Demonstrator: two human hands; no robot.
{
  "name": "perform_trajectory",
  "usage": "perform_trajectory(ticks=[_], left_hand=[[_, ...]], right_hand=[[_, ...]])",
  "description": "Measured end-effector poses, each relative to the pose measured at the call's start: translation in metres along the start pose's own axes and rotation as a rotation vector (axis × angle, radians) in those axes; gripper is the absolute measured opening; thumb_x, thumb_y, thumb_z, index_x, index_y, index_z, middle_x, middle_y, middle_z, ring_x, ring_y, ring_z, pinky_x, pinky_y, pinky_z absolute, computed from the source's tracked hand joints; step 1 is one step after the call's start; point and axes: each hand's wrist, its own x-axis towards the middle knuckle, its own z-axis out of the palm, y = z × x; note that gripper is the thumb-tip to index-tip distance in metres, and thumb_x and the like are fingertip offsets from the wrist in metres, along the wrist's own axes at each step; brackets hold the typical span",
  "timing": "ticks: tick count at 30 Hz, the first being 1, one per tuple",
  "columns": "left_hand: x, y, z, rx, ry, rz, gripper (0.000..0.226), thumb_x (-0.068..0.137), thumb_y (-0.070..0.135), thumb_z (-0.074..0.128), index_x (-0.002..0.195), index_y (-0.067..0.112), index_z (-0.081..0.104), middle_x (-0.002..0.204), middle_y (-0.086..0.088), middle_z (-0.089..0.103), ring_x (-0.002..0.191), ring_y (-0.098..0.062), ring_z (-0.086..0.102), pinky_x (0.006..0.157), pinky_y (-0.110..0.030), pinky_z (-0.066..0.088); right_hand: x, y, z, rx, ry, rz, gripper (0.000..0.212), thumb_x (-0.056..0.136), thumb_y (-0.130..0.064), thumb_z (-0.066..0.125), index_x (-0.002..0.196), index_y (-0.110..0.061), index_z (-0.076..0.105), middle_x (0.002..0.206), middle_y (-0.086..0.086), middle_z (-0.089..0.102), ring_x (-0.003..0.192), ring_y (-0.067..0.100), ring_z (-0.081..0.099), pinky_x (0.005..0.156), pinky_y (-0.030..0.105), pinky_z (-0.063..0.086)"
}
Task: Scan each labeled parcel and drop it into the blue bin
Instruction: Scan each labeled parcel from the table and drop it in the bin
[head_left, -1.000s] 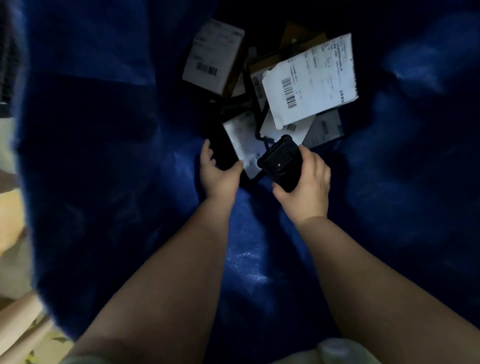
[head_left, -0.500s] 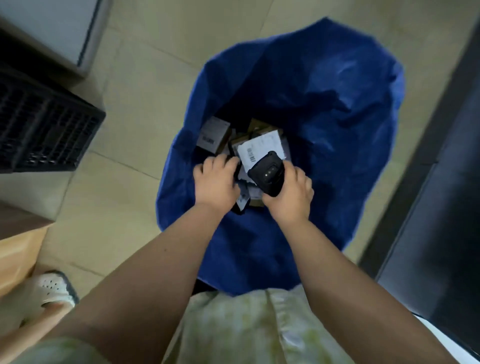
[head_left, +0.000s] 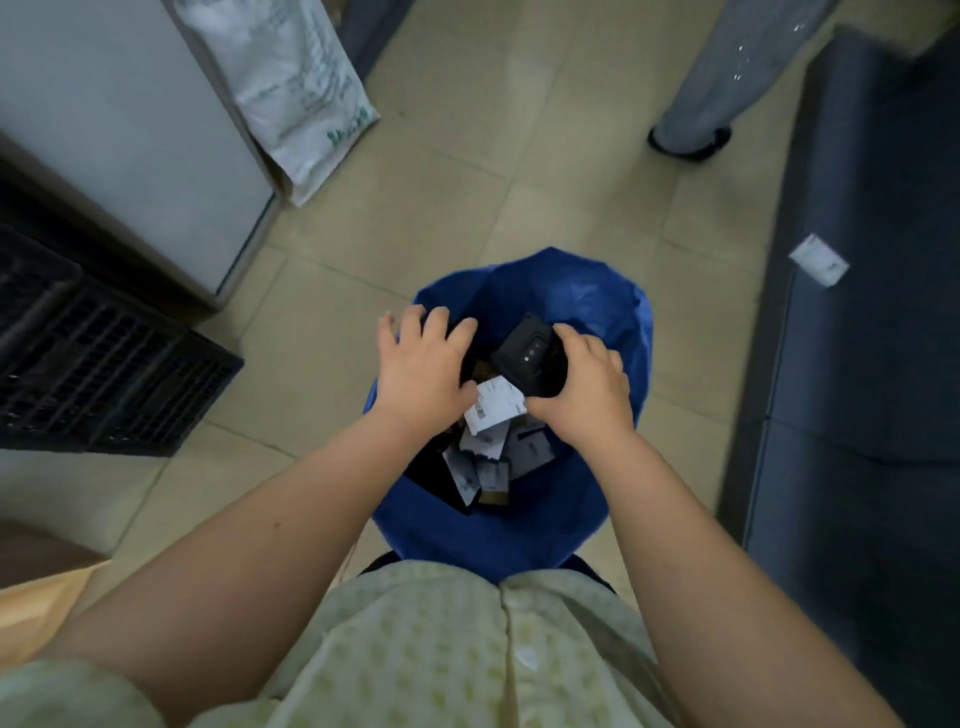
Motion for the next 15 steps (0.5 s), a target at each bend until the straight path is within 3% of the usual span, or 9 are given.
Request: perform_trajectory(ticks=[5, 10, 15], left_hand=[[-0.012, -0.005, -0.048, -0.009, 0.104, -0.144, 0.073, 0.075, 0.051, 0.068, 0.141, 0.028, 0.046, 0.142, -0.007, 0.047, 0.132, -0.033, 0.038, 0.108, -0.055, 0.025], [-0.043, 0.000, -0.082, -0.073, 0.159, -0.348, 0.068, 0.083, 0.050, 0.063, 0.144, 0.031, 0.042, 0.148, -0.004, 0.041, 0.133, -0.030, 0.035, 0.105, -0.047, 0.023], [-0.093, 0.027, -0.100, -0.086, 0.247, -0.548, 0.063, 0.082, 0.048, 0.065, 0.140, 0.029, 0.050, 0.134, -0.001, 0.053, 0.126, -0.027, 0.043, 0.102, -0.046, 0.027]], right_hand=[[-0.005, -0.025, -0.044, -0.037, -0.014, -0.184, 0.093, 0.073, -0.030, 0.080, 0.151, -0.030, 0.030, 0.144, -0.003, 0.042, 0.132, 0.026, 0.033, 0.110, 0.043, 0.031], [-0.013, -0.037, -0.082, -0.083, -0.040, -0.371, 0.091, 0.073, -0.027, 0.079, 0.150, -0.030, 0.032, 0.142, -0.003, 0.043, 0.130, 0.026, 0.034, 0.110, 0.044, 0.031], [-0.032, -0.047, -0.103, -0.129, -0.122, -0.592, 0.089, 0.073, -0.028, 0.078, 0.149, -0.033, 0.032, 0.138, -0.003, 0.045, 0.128, 0.025, 0.035, 0.110, 0.045, 0.030]])
